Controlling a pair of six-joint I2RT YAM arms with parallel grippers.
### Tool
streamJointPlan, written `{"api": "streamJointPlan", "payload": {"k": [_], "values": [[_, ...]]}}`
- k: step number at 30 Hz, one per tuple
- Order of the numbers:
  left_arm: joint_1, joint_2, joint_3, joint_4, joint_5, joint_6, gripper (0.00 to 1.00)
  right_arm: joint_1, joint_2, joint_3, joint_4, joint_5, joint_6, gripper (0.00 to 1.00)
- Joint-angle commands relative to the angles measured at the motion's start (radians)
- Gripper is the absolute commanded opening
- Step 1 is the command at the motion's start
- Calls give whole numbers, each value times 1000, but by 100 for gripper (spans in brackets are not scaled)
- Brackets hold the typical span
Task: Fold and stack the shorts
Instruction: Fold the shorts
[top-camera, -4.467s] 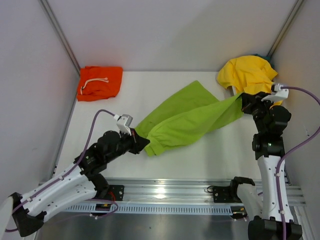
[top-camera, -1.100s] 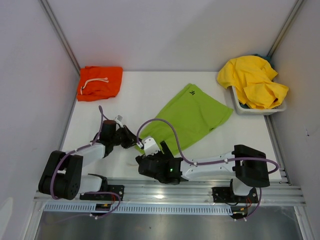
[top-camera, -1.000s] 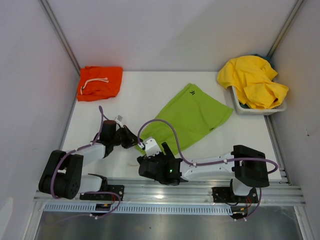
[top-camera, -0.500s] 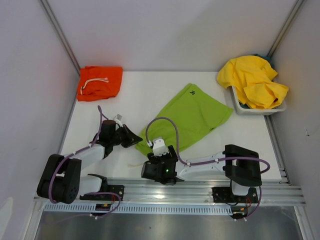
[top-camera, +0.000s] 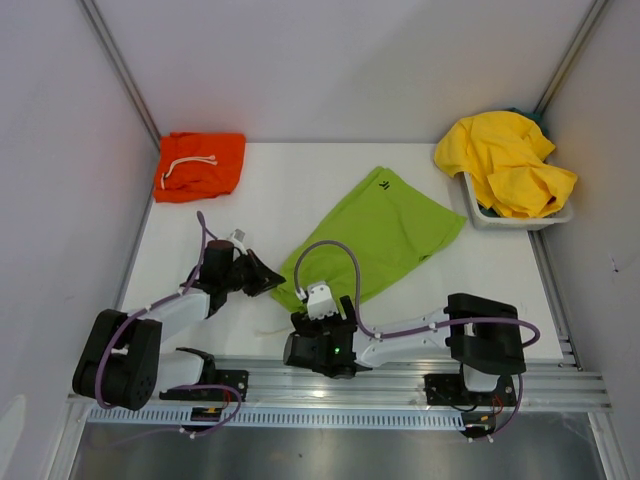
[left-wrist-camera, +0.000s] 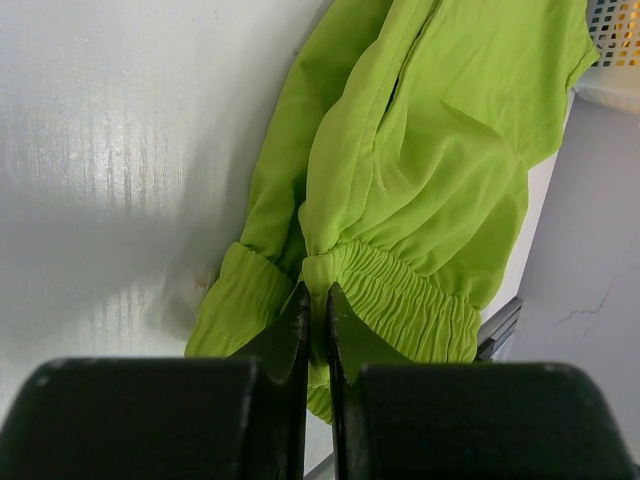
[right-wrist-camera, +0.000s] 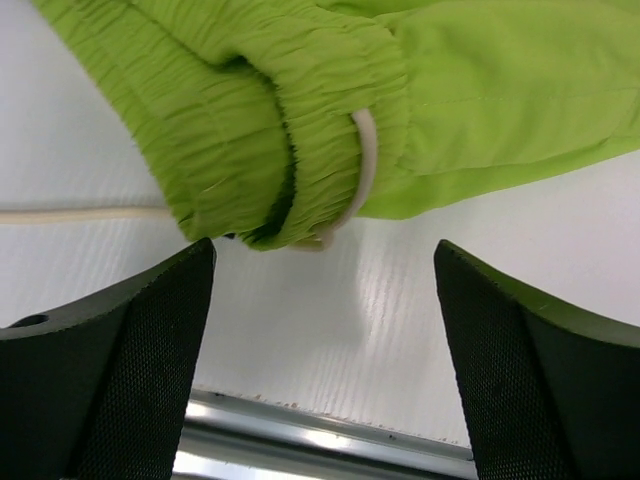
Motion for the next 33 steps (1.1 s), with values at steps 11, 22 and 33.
{"api": "streamJointPlan", "payload": {"k": [11,22,33], "values": [[-18,-28,38,-8,-14,6,7,0,-39,11,154,27,-43,96],[-24,-34,38,-12,-22,6,7,-72,35,41,104,38,6,80],[-30,-19,38,0,-23,3,7,-55,1,-20,-98,160,420,0]]}}
